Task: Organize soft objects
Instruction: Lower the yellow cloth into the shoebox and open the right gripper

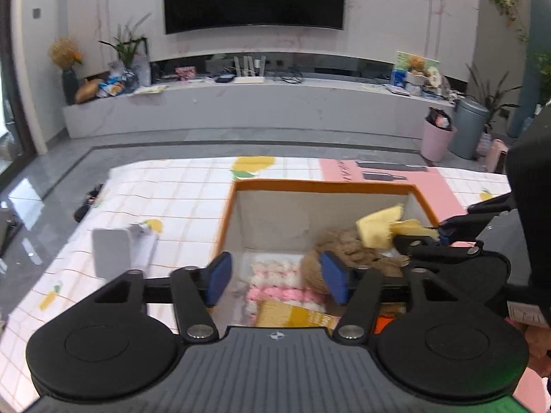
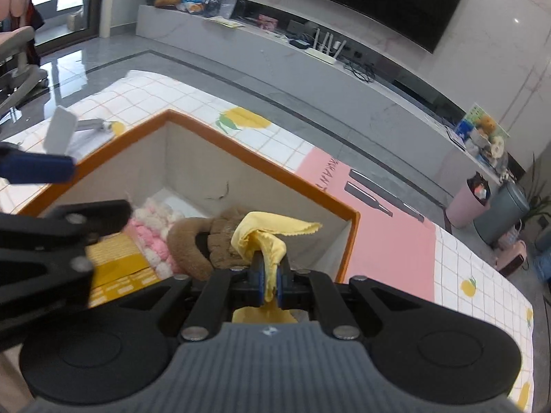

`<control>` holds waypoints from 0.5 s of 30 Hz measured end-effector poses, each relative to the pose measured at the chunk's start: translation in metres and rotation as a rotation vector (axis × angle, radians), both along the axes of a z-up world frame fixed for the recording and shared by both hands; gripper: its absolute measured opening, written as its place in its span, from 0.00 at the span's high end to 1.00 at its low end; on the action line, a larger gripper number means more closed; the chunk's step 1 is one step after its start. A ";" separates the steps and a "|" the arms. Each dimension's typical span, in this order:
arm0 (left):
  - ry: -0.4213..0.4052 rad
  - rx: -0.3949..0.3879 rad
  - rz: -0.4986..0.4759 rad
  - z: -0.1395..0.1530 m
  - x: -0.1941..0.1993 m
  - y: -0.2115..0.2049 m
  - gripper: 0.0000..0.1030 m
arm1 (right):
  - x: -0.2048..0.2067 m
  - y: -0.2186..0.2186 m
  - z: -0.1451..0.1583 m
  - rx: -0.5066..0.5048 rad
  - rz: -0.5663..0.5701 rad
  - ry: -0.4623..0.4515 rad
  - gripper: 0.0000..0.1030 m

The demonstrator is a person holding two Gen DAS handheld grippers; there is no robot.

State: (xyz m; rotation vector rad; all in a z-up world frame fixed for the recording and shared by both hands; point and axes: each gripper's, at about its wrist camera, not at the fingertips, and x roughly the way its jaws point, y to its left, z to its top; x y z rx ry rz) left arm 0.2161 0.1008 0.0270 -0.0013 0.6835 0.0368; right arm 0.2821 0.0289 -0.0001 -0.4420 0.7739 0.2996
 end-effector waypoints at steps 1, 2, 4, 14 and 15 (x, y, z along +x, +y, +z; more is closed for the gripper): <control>-0.003 0.007 0.003 0.001 0.001 0.000 0.24 | 0.002 -0.001 -0.002 -0.004 -0.011 0.001 0.97; -0.001 0.010 -0.002 0.001 0.002 0.001 0.24 | 0.005 -0.001 -0.003 -0.008 -0.022 0.003 0.97; 0.004 0.005 -0.014 0.002 0.004 0.004 0.23 | 0.010 0.001 -0.004 -0.010 -0.040 0.002 0.97; 0.005 -0.099 -0.059 0.000 0.007 0.014 0.11 | 0.024 -0.004 -0.001 0.049 -0.104 -0.009 0.69; 0.019 -0.094 -0.056 0.002 0.007 0.013 0.11 | 0.022 -0.006 0.002 0.058 -0.104 -0.023 0.68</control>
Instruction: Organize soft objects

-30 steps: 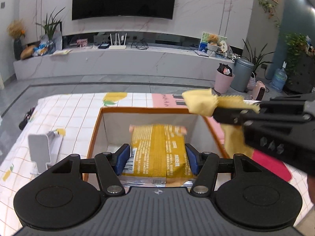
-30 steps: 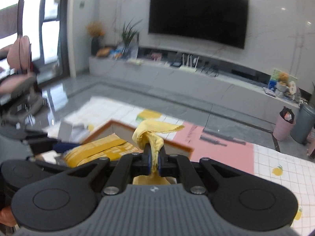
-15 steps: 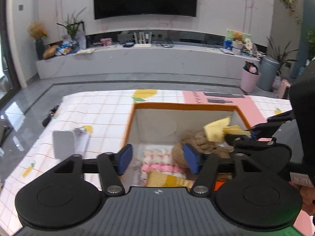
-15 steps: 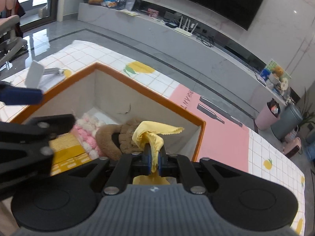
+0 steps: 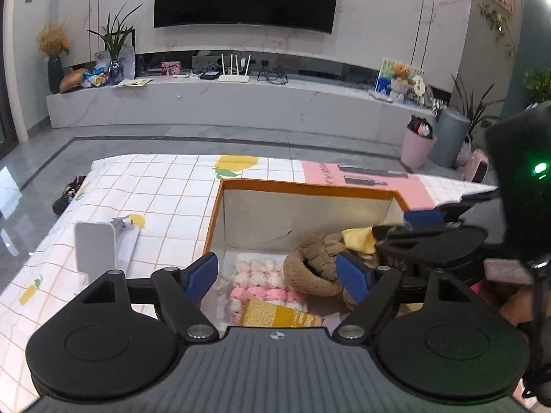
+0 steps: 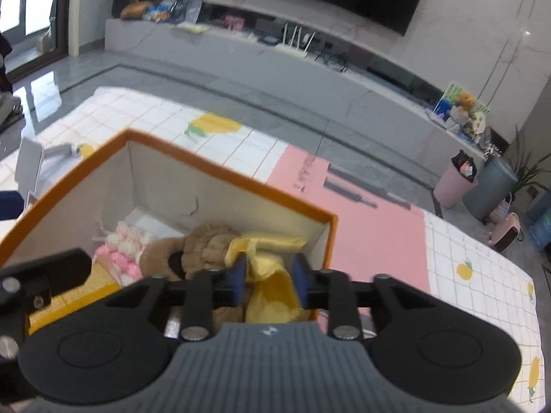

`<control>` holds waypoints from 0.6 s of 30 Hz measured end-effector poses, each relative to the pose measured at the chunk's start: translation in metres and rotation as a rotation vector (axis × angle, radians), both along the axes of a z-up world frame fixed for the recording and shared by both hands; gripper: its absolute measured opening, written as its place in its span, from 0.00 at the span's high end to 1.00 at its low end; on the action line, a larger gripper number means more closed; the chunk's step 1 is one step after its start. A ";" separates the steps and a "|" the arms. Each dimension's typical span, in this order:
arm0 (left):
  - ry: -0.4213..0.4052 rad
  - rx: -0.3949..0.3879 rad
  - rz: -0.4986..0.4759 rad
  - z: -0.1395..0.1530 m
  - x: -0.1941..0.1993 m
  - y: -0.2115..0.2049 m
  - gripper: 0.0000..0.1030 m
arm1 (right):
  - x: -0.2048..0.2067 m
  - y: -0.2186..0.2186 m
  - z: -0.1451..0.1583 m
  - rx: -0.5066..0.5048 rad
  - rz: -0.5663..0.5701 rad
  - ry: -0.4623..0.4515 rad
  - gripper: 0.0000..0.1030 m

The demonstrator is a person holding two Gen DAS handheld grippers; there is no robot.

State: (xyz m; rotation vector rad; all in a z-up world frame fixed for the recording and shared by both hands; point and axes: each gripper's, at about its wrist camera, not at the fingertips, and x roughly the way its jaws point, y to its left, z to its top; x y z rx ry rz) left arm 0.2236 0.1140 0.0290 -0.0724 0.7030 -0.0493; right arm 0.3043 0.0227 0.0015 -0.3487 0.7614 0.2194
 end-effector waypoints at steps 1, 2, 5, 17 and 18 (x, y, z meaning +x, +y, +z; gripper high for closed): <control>0.011 -0.001 0.002 0.002 0.001 -0.001 0.12 | -0.002 -0.001 0.003 0.008 0.005 -0.014 0.68; 0.012 -0.009 -0.002 0.004 0.000 -0.002 0.12 | -0.005 -0.004 0.007 0.017 0.012 -0.029 0.67; -0.029 -0.014 0.003 0.014 -0.009 -0.006 0.11 | -0.020 -0.022 0.025 0.103 0.009 -0.095 0.59; -0.267 -0.023 0.016 0.093 -0.098 -0.051 0.06 | -0.165 -0.115 0.067 0.312 -0.067 -0.361 0.12; -0.289 -0.036 0.012 0.099 -0.109 -0.055 0.06 | -0.179 -0.118 0.071 0.308 -0.078 -0.377 0.08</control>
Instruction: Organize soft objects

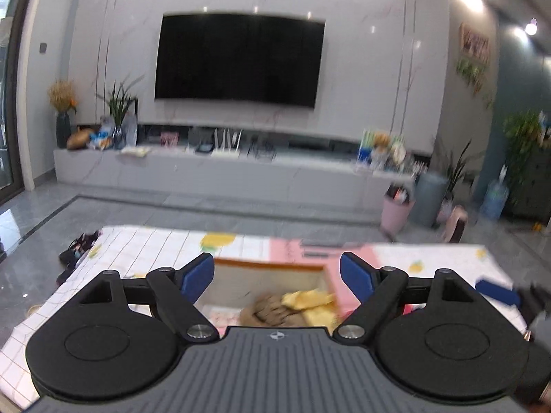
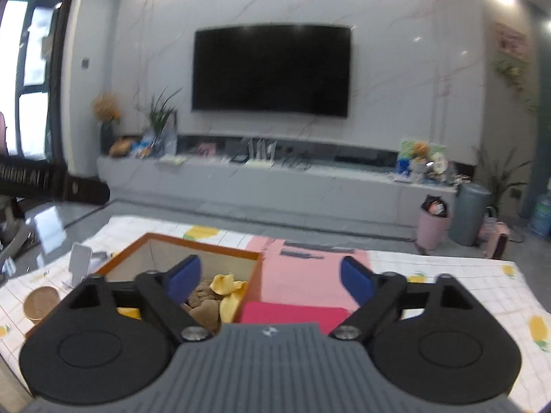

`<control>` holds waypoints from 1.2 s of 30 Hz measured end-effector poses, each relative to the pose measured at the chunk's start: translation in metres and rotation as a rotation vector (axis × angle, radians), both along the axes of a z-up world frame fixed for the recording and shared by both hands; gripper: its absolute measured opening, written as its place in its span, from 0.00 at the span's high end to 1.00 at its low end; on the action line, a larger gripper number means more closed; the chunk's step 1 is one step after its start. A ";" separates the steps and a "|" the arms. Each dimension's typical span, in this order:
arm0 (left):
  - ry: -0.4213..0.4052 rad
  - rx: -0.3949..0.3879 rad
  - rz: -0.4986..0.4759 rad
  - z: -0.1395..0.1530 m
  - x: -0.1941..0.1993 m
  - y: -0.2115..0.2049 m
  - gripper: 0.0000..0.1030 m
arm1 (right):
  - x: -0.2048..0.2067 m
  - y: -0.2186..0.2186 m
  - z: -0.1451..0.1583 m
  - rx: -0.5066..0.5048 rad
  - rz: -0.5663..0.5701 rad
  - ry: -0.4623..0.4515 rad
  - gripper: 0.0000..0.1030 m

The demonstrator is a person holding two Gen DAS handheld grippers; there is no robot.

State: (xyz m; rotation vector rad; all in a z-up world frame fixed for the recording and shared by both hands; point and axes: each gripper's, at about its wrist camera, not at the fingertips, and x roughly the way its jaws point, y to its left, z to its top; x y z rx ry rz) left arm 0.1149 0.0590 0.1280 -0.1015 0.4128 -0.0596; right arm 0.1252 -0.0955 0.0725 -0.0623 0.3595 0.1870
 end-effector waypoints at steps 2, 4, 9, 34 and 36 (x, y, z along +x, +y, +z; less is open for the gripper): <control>-0.013 -0.008 -0.032 0.011 -0.017 -0.011 0.06 | -0.027 -0.007 0.009 0.011 -0.016 -0.016 0.04; -0.015 -0.032 -0.081 0.015 -0.031 -0.019 0.06 | -0.049 -0.018 0.018 0.031 -0.015 -0.001 0.03; -0.025 -0.012 -0.094 0.000 -0.058 -0.047 0.06 | -0.105 -0.044 0.027 0.043 -0.097 -0.039 0.03; 0.035 0.142 -0.186 -0.089 -0.112 -0.131 0.06 | -0.169 -0.085 -0.050 0.125 -0.120 0.099 0.03; 0.046 0.148 -0.190 -0.090 -0.114 -0.132 0.06 | -0.170 -0.085 -0.053 0.121 -0.121 0.098 0.03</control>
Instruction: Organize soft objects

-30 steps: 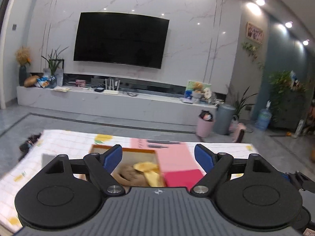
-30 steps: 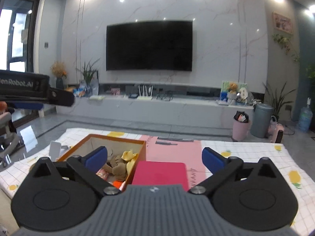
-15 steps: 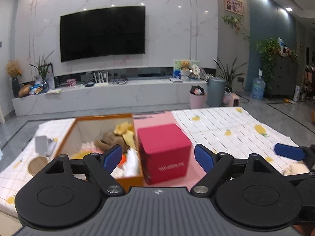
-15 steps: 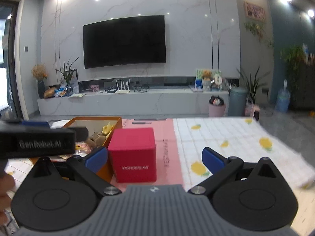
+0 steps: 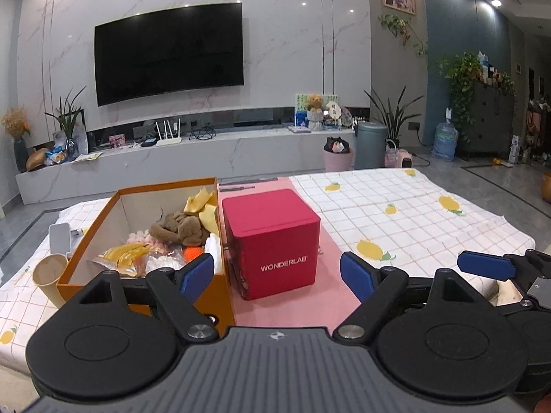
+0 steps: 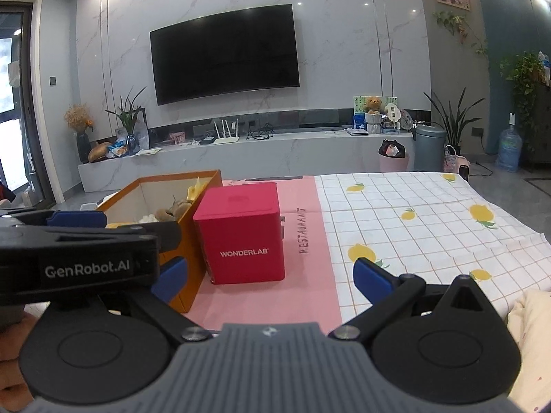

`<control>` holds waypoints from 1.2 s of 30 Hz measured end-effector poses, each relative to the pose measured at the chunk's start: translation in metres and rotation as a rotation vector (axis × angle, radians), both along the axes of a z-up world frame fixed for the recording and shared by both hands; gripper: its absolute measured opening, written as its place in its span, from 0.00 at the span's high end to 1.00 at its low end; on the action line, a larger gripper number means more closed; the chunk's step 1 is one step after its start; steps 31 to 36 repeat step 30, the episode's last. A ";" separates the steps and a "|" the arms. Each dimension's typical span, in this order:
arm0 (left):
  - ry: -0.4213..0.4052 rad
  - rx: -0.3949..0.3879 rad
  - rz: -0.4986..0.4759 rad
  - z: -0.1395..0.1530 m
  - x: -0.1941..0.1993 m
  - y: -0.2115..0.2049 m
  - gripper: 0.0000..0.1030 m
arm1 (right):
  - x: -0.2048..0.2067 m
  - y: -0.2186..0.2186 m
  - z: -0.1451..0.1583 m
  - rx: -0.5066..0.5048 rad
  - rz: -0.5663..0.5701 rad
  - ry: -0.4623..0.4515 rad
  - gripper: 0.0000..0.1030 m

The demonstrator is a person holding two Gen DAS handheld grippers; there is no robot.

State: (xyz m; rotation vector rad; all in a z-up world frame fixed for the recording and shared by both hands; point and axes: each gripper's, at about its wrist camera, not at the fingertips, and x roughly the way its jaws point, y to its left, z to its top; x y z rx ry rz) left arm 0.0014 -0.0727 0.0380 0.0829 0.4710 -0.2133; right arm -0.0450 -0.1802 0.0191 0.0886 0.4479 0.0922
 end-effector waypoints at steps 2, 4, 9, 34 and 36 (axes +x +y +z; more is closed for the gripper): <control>0.000 0.000 -0.005 0.000 -0.001 0.000 0.06 | 0.000 -0.002 -0.003 0.007 0.005 0.000 0.03; 0.000 -0.002 -0.001 -0.001 -0.002 -0.001 0.06 | 0.000 -0.003 -0.004 0.019 0.008 0.001 0.03; 0.008 -0.006 0.009 -0.004 -0.001 0.000 0.06 | 0.002 -0.003 -0.005 0.013 0.003 0.010 0.03; 0.021 0.002 0.045 -0.002 -0.001 -0.004 0.06 | 0.008 -0.005 -0.013 0.019 -0.009 0.035 0.03; 0.021 0.002 0.045 -0.002 -0.001 -0.004 0.06 | 0.008 -0.005 -0.013 0.019 -0.009 0.035 0.03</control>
